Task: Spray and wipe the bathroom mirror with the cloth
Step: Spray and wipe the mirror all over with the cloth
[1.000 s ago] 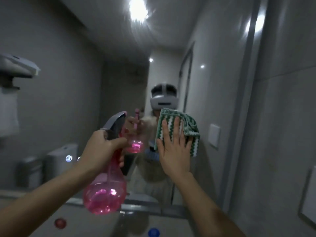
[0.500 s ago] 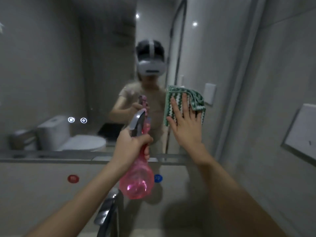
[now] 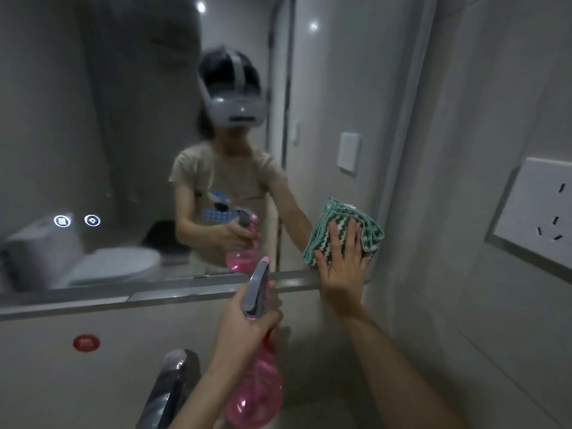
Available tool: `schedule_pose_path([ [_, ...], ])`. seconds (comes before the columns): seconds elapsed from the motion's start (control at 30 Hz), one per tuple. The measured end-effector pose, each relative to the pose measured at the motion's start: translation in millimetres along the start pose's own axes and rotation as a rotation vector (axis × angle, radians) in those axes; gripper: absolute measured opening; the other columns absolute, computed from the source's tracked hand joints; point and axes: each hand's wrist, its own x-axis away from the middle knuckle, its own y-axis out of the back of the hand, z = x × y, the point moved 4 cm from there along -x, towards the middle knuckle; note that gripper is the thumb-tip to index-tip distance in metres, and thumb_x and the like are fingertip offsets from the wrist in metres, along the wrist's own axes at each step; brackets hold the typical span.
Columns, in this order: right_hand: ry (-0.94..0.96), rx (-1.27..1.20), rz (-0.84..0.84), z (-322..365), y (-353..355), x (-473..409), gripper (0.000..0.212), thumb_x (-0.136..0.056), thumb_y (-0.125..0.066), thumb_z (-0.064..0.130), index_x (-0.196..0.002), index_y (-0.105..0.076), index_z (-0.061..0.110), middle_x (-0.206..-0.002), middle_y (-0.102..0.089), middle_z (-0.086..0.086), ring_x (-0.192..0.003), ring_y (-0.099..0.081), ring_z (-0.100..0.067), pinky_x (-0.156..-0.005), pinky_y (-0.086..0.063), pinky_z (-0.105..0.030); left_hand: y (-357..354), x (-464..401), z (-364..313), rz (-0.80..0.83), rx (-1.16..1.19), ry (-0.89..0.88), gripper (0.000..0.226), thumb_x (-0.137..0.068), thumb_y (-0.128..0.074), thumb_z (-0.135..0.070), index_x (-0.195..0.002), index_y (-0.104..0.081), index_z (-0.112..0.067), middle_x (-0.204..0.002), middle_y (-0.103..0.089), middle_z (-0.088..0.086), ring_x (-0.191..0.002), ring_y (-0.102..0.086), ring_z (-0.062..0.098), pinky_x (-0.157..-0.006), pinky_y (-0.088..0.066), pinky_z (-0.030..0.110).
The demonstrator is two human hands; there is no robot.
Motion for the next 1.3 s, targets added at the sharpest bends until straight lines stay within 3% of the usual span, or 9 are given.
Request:
schedule_pose_path([
  [0.1, 0.062, 0.077, -0.111, 1.3, 0.1, 2.0, 0.057, -0.102, -0.038, 0.044, -0.151, -0.023, 0.021, -0.16, -0.01, -0.008, -0.145, -0.02, -0.028, -0.118, -0.008, -0.041, -8.7, -2.8, 7.8, 0.011, -0.007, -0.03, 0.019, -0.057, -0.067, -0.008, -0.068, -0.055, -0.016, -0.044, -0.051, 0.0, -0.045, -0.045, 0.016, -0.047, -0.04, 0.029],
  [0.23, 0.028, 0.077, -0.142, 4.1, 1.0, -2.4, 0.058, -0.102, -0.035, 0.045, -0.152, -0.017, 0.023, -0.156, -0.02, -0.011, -0.144, -0.021, -0.028, -0.117, 0.003, -0.032, -18.2, -6.2, 16.5, 0.029, -0.009, -0.009, 0.028, -0.048, -0.069, -0.022, -0.071, -0.057, -0.01, -0.048, -0.053, 0.009, -0.047, -0.046, 0.025, -0.052, -0.04, 0.038],
  [0.4, 0.086, 0.027, -0.094, -5.6, 6.8, -6.8, 0.055, -0.1, -0.039, 0.048, -0.148, -0.029, 0.025, -0.155, -0.025, -0.012, -0.145, -0.02, -0.026, -0.114, -0.014, -0.035, -34.5, -11.2, 20.1, 0.028, -0.001, 0.011, 0.015, -0.054, -0.06, -0.011, -0.067, -0.053, -0.008, -0.05, -0.049, 0.013, -0.045, -0.046, 0.023, -0.044, -0.042, 0.03],
  [0.5, 0.084, 0.055, -0.075, -17.8, 3.8, -4.0, 0.054, -0.1, -0.035, 0.049, -0.148, -0.028, 0.025, -0.153, -0.029, -0.012, -0.143, -0.024, -0.028, -0.109, -0.024, -0.039, -38.4, -8.7, 28.7, 0.025, -0.035, 0.01, 0.015, -0.056, -0.06, -0.013, -0.07, -0.056, -0.009, -0.047, -0.052, 0.003, -0.046, -0.047, 0.02, -0.048, -0.042, 0.031],
  [0.73, -0.064, 0.06, -0.053, -51.4, -5.9, 24.5, 0.06, -0.101, -0.027, 0.05, -0.153, -0.004, 0.032, -0.155, -0.017, -0.011, -0.147, -0.004, -0.019, -0.118, -0.008, -0.034, -49.2, -1.0, 43.5, -0.021, -0.04, 0.084, 0.012, -0.06, -0.063, -0.009, -0.064, -0.054, -0.004, -0.041, -0.05, 0.007, -0.038, -0.046, 0.02, -0.041, -0.039, 0.025],
  [0.83, -0.074, 0.057, -0.017, -47.8, -5.6, 23.4, 0.059, -0.101, -0.021, 0.052, -0.153, 0.0, 0.031, -0.155, -0.013, -0.011, -0.146, -0.01, -0.025, -0.116, -0.011, -0.038, -56.6, -0.8, 42.6, -0.03, -0.099, 0.069, 0.026, -0.072, -0.062, 0.011, -0.062, -0.051, -0.011, -0.049, -0.05, 0.002, -0.04, -0.044, 0.006, -0.041, -0.037, 0.018],
  [0.93, -0.095, 0.037, 0.032, -42.5, -6.0, 22.7, 0.058, -0.101, -0.015, 0.05, -0.152, 0.003, 0.03, -0.156, -0.008, -0.012, -0.144, -0.01, -0.029, -0.114, -0.011, -0.04, -68.1, 3.2, 43.8, 0.007, -0.074, 0.115, 0.014, -0.072, -0.056, 0.012, -0.076, -0.055, -0.002, -0.051, -0.049, 0.015, -0.035, -0.045, 0.016, -0.036, -0.037, 0.02],
  [1.03, -0.118, 0.026, 0.059, -35.8, -6.7, 20.7, 0.057, -0.102, -0.015, 0.046, -0.153, -0.002, 0.022, -0.157, -0.008, -0.016, -0.144, -0.005, -0.032, -0.114, -0.01, -0.042, -73.7, 5.6, 43.5, 0.011, -0.02, 0.121, 0.023, -0.064, -0.057, 0.0, -0.087, -0.056, -0.001, -0.048, -0.049, 0.013, -0.035, -0.045, 0.021, -0.035, -0.039, 0.023],
  [1.3, -0.124, 0.029, 0.075, -36.0, -6.4, 22.0, 0.056, -0.103, -0.013, 0.046, -0.151, -0.012, 0.018, -0.156, -0.007, -0.016, -0.143, -0.009, -0.034, -0.112, -0.018, -0.045, -67.6, 4.4, 41.1, -0.02, -0.141, 0.067, 0.015, -0.069, -0.06, -0.004, -0.082, -0.055, -0.008, -0.059, -0.051, 0.006, -0.043, -0.046, 0.008, -0.042, -0.039, 0.02],
])
